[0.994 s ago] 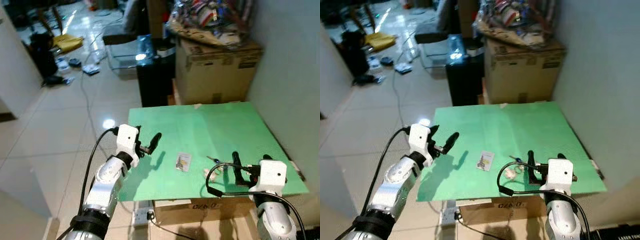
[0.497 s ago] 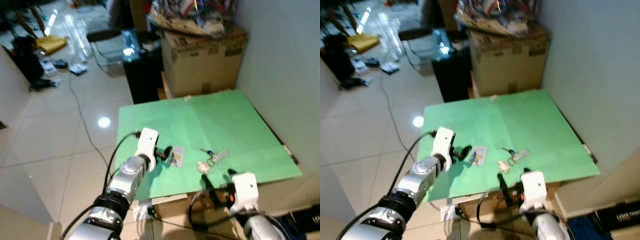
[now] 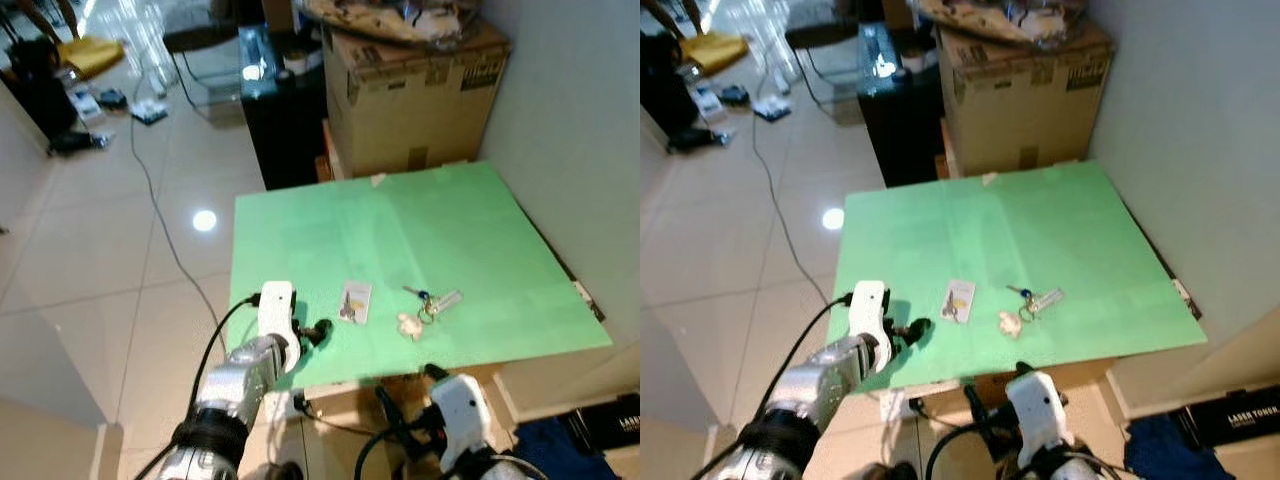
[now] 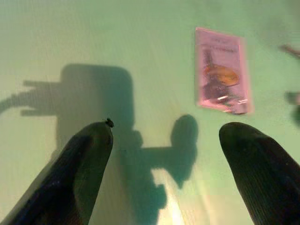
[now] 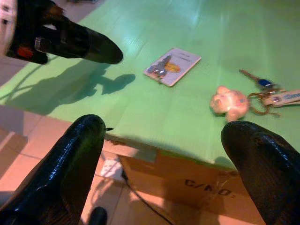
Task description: Hang keys on a hook
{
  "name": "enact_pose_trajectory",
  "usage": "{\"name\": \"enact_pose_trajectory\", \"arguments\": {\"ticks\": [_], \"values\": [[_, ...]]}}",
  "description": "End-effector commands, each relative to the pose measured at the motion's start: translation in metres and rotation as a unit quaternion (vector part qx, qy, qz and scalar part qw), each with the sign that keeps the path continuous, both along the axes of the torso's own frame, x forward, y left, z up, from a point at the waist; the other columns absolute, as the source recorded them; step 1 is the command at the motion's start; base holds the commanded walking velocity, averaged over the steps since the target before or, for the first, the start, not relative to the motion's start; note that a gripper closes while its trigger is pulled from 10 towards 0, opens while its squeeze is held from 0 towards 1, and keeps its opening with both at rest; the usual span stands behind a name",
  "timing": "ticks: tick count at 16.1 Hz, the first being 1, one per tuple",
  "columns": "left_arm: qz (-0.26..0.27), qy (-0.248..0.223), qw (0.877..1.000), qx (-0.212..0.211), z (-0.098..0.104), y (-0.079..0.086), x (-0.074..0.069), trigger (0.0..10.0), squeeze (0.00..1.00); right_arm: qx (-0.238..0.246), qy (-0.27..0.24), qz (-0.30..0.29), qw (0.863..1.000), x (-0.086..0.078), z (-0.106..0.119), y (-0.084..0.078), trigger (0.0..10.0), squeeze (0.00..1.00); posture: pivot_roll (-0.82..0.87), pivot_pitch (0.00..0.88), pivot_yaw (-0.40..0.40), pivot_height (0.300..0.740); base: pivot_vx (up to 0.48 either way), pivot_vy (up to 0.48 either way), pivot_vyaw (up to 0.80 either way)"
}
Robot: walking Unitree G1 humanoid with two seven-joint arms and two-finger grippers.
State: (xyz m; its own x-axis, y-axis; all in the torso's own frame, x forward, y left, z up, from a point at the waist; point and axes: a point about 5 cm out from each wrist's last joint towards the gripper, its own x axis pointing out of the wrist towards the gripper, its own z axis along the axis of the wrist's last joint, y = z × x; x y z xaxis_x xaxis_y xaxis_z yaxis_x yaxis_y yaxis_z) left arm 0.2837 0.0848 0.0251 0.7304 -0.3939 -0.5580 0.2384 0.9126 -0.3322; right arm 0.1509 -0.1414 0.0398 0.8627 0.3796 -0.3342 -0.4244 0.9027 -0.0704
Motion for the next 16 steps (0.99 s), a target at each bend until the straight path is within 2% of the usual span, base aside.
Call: {"name": "enact_pose_trajectory", "arguments": {"ticks": [1, 3, 6, 9, 12, 16], "values": [[-0.021, -0.014, 1.000, -0.007, 0.010, -0.004, 0.000, 10.0, 0.00, -0.003, -0.019, -0.002, 1.000, 0.001, 0.007, 0.001, 10.0, 0.11, -0.26, 0.134, 0.139, 0.731, 0.000, 0.000, 0.00], [-0.062, -0.036, 0.997, 0.003, 0.018, -0.011, -0.005, 10.0, 0.00, -0.006, -0.020, -0.015, 1.000, 0.001, 0.008, -0.001, 10.0, 0.11, -0.25, 0.140, 0.135, 0.731, 0.000, 0.000, 0.00], [-0.090, -0.043, 0.994, 0.034, 0.016, -0.018, -0.009, 10.0, 0.00, 0.002, -0.013, -0.026, 1.000, -0.003, 0.005, 0.003, 10.0, 0.11, -0.25, 0.161, 0.137, 0.731, 0.000, 0.000, 0.00], [-0.101, -0.024, 0.994, 0.019, 0.011, -0.032, -0.010, 10.0, 0.00, 0.005, -0.013, -0.031, 0.999, -0.005, 0.007, 0.004, 10.0, 0.11, -0.26, 0.172, 0.136, 0.731, 0.000, 0.000, 0.00], [-0.105, -0.047, 0.993, 0.009, 0.020, -0.047, -0.002, 10.0, 0.00, 0.007, -0.015, -0.030, 0.999, -0.009, 0.012, 0.006, 10.0, 0.11, -0.28, 0.197, 0.127, 0.731, 0.000, 0.000, 0.00], [-0.122, -0.062, 0.990, 0.030, 0.018, -0.058, 0.004, 10.0, 0.00, 0.009, -0.004, -0.033, 0.999, -0.018, 0.013, 0.003, 10.0, 0.11, -0.29, 0.232, 0.096, 0.731, 0.000, 0.000, 0.00]]}}
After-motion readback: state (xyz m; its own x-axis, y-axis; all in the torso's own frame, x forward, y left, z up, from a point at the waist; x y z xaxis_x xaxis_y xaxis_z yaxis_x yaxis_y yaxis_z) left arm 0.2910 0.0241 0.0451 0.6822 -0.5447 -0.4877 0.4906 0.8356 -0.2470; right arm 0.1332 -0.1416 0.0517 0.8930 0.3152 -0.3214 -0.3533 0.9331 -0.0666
